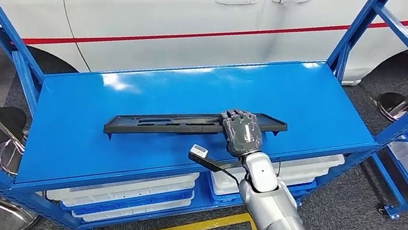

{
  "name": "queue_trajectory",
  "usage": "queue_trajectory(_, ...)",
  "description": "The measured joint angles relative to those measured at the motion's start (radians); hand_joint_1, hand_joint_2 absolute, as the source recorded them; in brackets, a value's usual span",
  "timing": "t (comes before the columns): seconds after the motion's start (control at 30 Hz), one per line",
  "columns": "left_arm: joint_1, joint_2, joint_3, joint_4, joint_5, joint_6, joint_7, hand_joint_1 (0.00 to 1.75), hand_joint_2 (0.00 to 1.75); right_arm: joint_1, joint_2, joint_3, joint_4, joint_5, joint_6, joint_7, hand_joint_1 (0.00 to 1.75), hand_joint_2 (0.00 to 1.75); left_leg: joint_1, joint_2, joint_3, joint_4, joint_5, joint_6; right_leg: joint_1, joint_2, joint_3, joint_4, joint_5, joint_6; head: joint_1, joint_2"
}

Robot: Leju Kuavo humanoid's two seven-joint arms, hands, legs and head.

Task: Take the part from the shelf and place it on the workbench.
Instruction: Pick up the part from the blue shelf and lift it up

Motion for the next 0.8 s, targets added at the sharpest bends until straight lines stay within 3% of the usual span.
queue_trajectory(0.03, 0.000, 0.000, 0.000, 0.000, 0.000, 0.002, 0.000, 0.00, 0.00, 0.002, -0.002, -0.002, -0.003, 0.000, 0.000, -0.003, 1.75, 1.75, 0.000, -0.001, 0.000, 0.002, -0.002, 0.000, 0.000, 0.000, 0.009, -0.018, 0.020, -0.001, 0.000, 0.000)
queue_trajectory(0.1, -0.001, 0.000, 0.000, -0.001, 0.000, 0.003, -0.001, 0.00, 0.00, 0.002, -0.003, -0.004, -0.011, 0.000, 0.000, -0.005, 1.75, 1.75, -0.001, -0.002, 0.000, 0.009, -0.007, -0.004, 0.001, 0.000, 0.069, -0.138, 0.084, -0.007, 0.000, 0.000)
queue_trajectory(0.17, -0.002, 0.000, 0.000, -0.001, 0.000, 0.003, -0.001, 0.00, 0.00, -0.001, -0.003, -0.005, -0.020, 0.000, 0.000, -0.006, 1.75, 1.75, -0.004, -0.003, -0.002, 0.018, -0.014, -0.012, 0.004, 0.000, 0.119, -0.237, 0.114, -0.013, 0.000, 0.000)
queue_trajectory(0.27, -0.003, 0.000, 0.000, -0.001, 0.000, 0.004, -0.001, 0.00, 0.00, -0.003, -0.004, -0.007, -0.028, 0.000, 0.000, -0.007, 1.75, 1.75, -0.006, -0.003, -0.004, 0.022, -0.020, -0.026, 0.005, 0.001, 0.131, -0.261, 0.113, -0.024, 0.000, 0.000)
queue_trajectory(0.33, -0.003, 0.000, 0.000, -0.001, 0.002, 0.004, -0.002, 0.00, 0.00, -0.004, -0.005, -0.008, -0.032, 0.000, 0.000, -0.007, 1.75, 1.75, -0.004, -0.002, -0.016, 0.053, -0.045, -0.037, 0.002, 0.000, 0.136, -0.269, 0.116, -0.033, -0.001, 0.000)
queue_trajectory(0.43, -0.004, 0.000, 0.000, -0.001, 0.007, 0.005, -0.004, 0.00, 0.00, -0.005, -0.005, -0.011, -0.039, -0.002, 0.000, -0.010, 1.75, 1.75, 0.003, -0.002, -0.092, 0.221, -0.129, -0.052, 0.001, -0.003, 0.139, -0.271, 0.116, -0.041, -0.001, 0.000)
queue_trajectory(0.47, -0.004, 0.000, 0.000, -0.001, 0.010, 0.005, -0.004, 0.00, 0.00, -0.004, -0.005, -0.014, -0.040, -0.004, 0.000, -0.013, 1.75, 1.75, 0.006, -0.002, -0.116, 0.269, -0.142, -0.055, 0.001, -0.004, 0.139, -0.270, 0.116, -0.041, -0.001, 0.000)
queue_trajectory(0.5, -0.003, 0.000, 0.000, -0.001, 0.013, 0.007, -0.005, 0.00, 0.00, -0.004, -0.005, -0.019, -0.043, -0.007, 0.000, -0.018, 1.75, 1.75, 0.008, -0.002, -0.126, 0.287, -0.138, -0.058, 0.001, -0.004, 0.139, -0.270, 0.115, -0.041, -0.001, 0.000)
queue_trajectory(0.53, -0.004, -0.001, 0.000, -0.001, 0.016, 0.009, -0.005, 0.00, 0.00, -0.004, -0.005, -0.024, -0.047, -0.013, 0.000, -0.025, 1.75, 1.75, 0.011, -0.002, -0.118, 0.265, -0.114, -0.059, 0.001, -0.003, 0.139, -0.268, 0.115, -0.040, -0.001, 0.000)
queue_trajectory(0.63, -0.009, 0.000, 0.000, -0.001, 0.021, 0.021, -0.007, 0.00, 0.00, -0.004, -0.005, -0.053, -0.085, -0.037, 0.000, -0.067, 1.75, 1.75, 0.012, -0.002, -0.037, 0.087, -0.028, -0.054, 0.001, -0.002, 0.137, -0.261, 0.111, -0.032, -0.001, 0.000)
queue_trajectory(0.7, -0.011, 0.000, 0.000, -0.001, 0.023, 0.028, -0.009, 0.00, 0.00, 0.000, -0.004, -0.086, -0.142, -0.046, 0.000, -0.116, 1.75, 1.75, 0.007, -0.003, -0.016, 0.034, -0.018, -0.044, 0.002, -0.002, 0.132, -0.259, 0.111, -0.022, -0.001, 0.000)
queue_trajectory(0.8, -0.006, -0.001, 0.000, -0.001, 0.033, 0.039, -0.019, 0.00, 1.31, 0.027, 0.014, -0.146, -0.295, -0.044, 0.000, -0.228, 1.75, 1.75, 0.005, -0.004, -0.013, 0.023, -0.011, -0.026, -0.001, -0.003, 0.125, -0.251, 0.104, -0.006, -0.001, 0.000)
